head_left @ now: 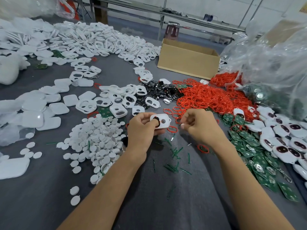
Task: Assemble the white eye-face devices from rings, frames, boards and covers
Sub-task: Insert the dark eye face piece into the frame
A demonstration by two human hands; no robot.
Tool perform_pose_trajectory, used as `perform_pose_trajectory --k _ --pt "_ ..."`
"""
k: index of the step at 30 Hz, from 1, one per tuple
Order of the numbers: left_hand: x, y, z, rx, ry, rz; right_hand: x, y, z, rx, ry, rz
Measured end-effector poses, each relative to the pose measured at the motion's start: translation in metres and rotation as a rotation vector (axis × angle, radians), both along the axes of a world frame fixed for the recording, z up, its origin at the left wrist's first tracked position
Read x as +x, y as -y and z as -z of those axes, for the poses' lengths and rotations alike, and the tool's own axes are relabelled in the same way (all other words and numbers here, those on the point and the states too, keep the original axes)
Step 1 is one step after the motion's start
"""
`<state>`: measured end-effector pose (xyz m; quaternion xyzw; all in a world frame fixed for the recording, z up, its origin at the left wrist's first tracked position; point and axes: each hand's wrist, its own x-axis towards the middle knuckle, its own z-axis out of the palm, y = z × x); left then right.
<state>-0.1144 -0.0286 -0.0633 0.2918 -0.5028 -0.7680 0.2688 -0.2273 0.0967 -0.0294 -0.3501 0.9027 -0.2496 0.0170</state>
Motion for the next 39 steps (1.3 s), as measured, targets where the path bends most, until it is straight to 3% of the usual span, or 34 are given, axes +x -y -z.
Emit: perform_pose_trajectory --k 6,10,24,29,39 --pt "0.001 0.000 -0.001 -0.007 0.002 0.009 0.010 0.003 -0.015 -0.390 0.065 -0.103" --pt "0.000 0.000 -0.001 -0.003 -0.003 0.014 0.017 0.004 -0.019 -0.515 0.250 -0.186" --pt "0.001 -0.001 0.000 -0.030 0.006 0.039 0.029 0.017 -0.011 -0.415 0.261 -0.129" --pt "0.001 -0.001 -0.001 -0.029 -0.001 0.051 0.033 0.022 -0.004 -0.375 0.080 -0.084" --pt "0.001 0.000 0.002 -0.071 -0.001 0.056 0.033 0.028 0.005 -0.411 0.071 0.001"
